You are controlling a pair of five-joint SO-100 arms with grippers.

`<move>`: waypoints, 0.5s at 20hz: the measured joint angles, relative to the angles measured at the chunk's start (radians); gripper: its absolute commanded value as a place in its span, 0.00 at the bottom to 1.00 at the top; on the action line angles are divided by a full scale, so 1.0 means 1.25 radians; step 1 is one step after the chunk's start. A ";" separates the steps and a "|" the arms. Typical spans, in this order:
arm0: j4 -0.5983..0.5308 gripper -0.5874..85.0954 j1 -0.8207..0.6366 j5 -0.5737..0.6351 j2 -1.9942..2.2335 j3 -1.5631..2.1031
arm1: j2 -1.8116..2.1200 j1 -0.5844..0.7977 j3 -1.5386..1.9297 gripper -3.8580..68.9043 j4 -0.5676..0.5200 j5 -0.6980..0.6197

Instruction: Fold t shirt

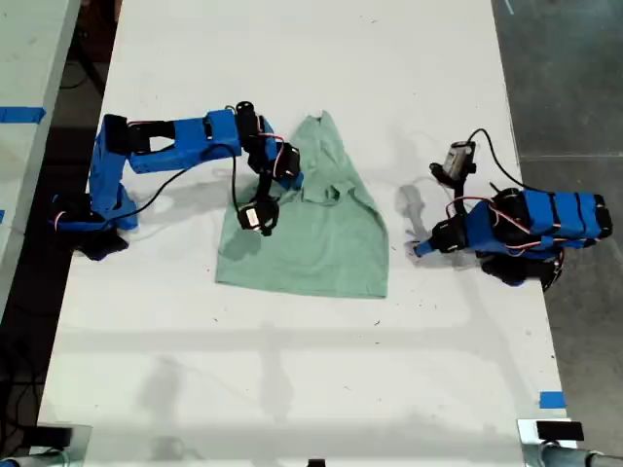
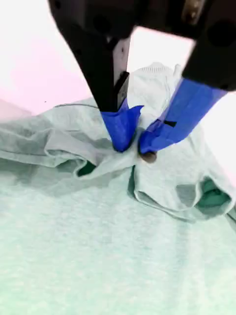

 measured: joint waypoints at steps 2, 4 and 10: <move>-0.006 0.14 0.000 -0.007 -0.004 0.000 | 0.000 0.000 0.000 0.07 0.000 0.000; 0.001 0.13 0.000 -0.009 -0.002 0.000 | 0.000 0.000 0.000 0.07 0.000 0.000; 0.135 0.01 -0.065 -0.009 0.282 0.000 | 0.000 0.000 0.000 0.07 0.000 0.000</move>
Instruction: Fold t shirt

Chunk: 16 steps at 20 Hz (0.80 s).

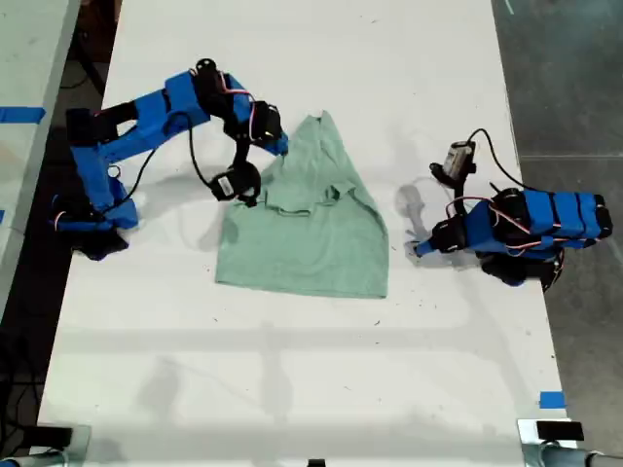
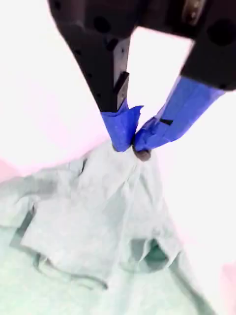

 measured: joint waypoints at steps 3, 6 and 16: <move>0.021 0.01 -0.021 -0.006 0.290 0.064 | 0.000 0.000 0.000 0.07 0.000 0.000; -0.056 0.01 0.039 -0.066 0.642 0.314 | 0.000 0.000 0.000 0.07 0.000 0.000; -0.444 0.01 0.229 -0.241 1.641 1.588 | 0.000 0.000 0.000 0.07 0.000 0.006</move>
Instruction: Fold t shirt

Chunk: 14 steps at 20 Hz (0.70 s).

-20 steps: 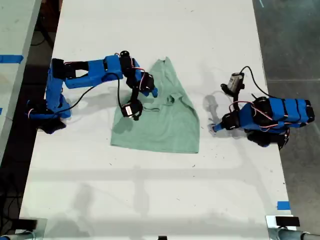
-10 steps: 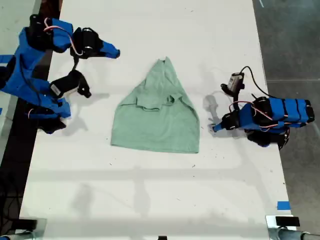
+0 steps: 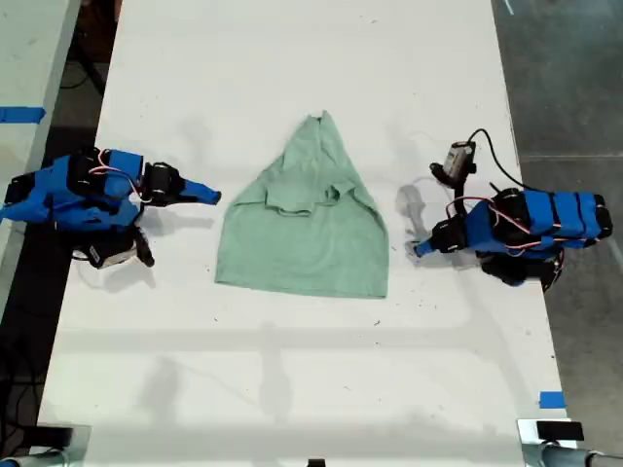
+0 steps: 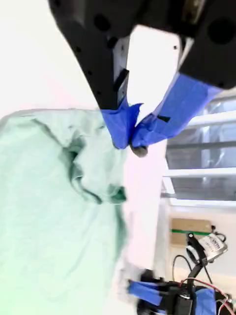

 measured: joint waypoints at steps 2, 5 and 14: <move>0.010 0.01 -0.039 0.011 0.009 0.071 | 0.000 0.000 0.000 0.07 0.000 0.000; 0.016 0.01 -0.037 0.010 0.010 0.090 | 0.000 0.000 0.000 0.07 0.000 0.000; 0.016 0.01 -0.040 0.006 0.010 0.096 | 0.000 0.000 0.000 0.07 0.000 0.002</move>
